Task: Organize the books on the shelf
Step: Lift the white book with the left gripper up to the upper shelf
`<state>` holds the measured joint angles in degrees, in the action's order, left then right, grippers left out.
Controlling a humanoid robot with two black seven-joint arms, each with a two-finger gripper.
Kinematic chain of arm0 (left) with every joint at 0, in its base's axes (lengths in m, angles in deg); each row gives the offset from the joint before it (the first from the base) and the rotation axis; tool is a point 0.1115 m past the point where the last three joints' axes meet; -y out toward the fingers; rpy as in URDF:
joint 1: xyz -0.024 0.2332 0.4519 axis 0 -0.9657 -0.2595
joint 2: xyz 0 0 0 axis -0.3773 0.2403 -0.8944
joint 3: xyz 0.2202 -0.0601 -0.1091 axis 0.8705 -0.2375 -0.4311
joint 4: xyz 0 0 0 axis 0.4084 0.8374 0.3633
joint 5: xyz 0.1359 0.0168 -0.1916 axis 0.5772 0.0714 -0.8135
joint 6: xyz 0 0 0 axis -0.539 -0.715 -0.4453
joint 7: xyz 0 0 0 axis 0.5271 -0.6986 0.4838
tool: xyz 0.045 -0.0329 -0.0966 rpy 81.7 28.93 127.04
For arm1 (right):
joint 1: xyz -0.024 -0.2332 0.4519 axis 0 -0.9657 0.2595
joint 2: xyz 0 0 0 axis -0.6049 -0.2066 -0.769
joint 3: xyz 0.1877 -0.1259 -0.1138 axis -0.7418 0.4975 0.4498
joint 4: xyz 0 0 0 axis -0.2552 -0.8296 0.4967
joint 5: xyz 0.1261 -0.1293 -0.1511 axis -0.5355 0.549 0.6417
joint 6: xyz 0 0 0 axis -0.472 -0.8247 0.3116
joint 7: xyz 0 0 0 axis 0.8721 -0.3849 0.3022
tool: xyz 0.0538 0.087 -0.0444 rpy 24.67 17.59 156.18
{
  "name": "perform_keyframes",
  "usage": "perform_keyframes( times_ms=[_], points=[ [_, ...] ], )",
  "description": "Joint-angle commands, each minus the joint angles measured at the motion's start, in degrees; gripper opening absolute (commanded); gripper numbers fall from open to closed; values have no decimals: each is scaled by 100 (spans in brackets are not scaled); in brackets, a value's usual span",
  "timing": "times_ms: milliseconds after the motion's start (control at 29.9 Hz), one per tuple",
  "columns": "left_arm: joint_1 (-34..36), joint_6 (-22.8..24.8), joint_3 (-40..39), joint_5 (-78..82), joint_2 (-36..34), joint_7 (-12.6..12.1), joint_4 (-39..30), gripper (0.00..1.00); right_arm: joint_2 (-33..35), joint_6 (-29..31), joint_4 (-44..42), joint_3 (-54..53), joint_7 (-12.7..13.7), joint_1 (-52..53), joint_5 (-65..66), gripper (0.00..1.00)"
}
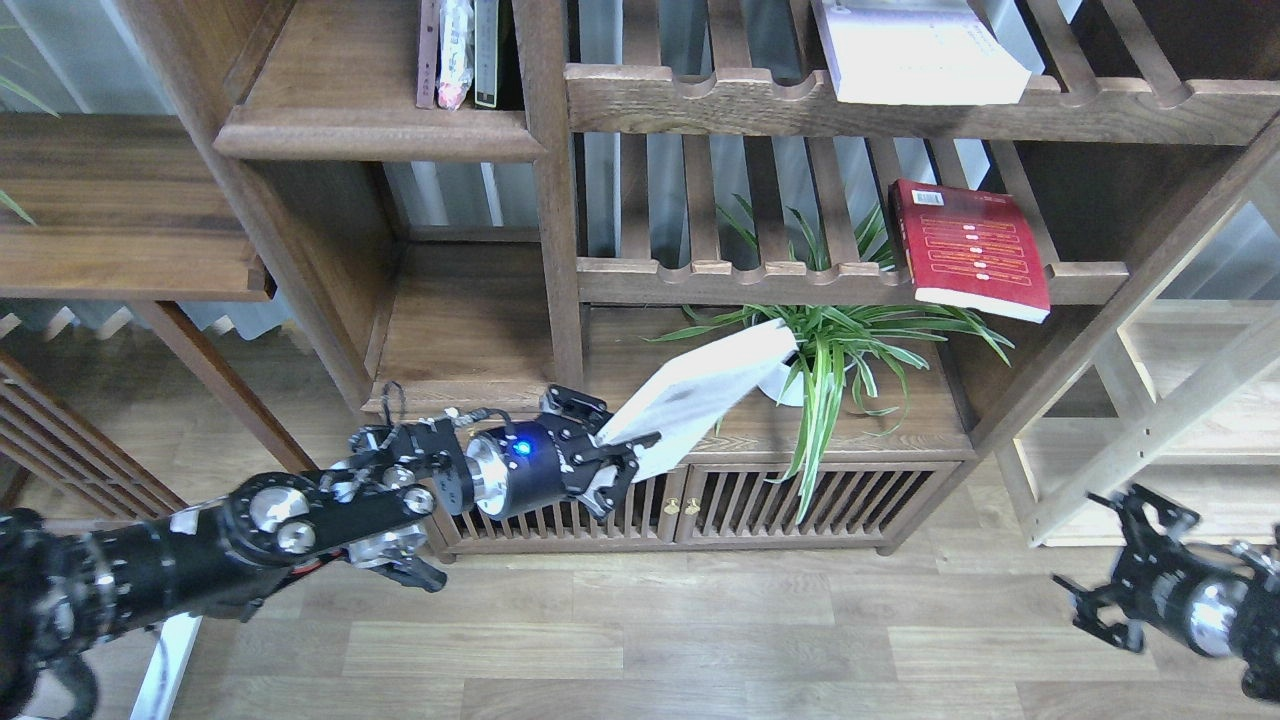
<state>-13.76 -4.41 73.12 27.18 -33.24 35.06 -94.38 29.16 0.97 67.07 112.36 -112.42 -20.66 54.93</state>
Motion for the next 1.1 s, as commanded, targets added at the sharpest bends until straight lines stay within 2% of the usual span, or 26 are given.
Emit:
perform_keyframes(
  times_ms=[0,368,535,836,1070],
  points=[
    [16,45,-249,-7,-594,-12,-514,0,-13,0,-287,-1,1,-276,-232,100],
    [7,326,-1041,-103,-2527,-56,-2079,0,-268,0,-928,-45,1,-716,-690,100],
    [7,660,-1304,-490,-3503,-30,-2659,0,-505,0,-1192,-36,1,-803,-839,100],
    [7,1591,-2279,-1281,-4918,-47,-2889,0,-892,0,-1596,-27,1,-856,-901,100],
    [69,2084,-2798,-1703,-5490,-179,-2889,0,-1138,0,-1807,-27,1,-830,-910,100]
  ],
)
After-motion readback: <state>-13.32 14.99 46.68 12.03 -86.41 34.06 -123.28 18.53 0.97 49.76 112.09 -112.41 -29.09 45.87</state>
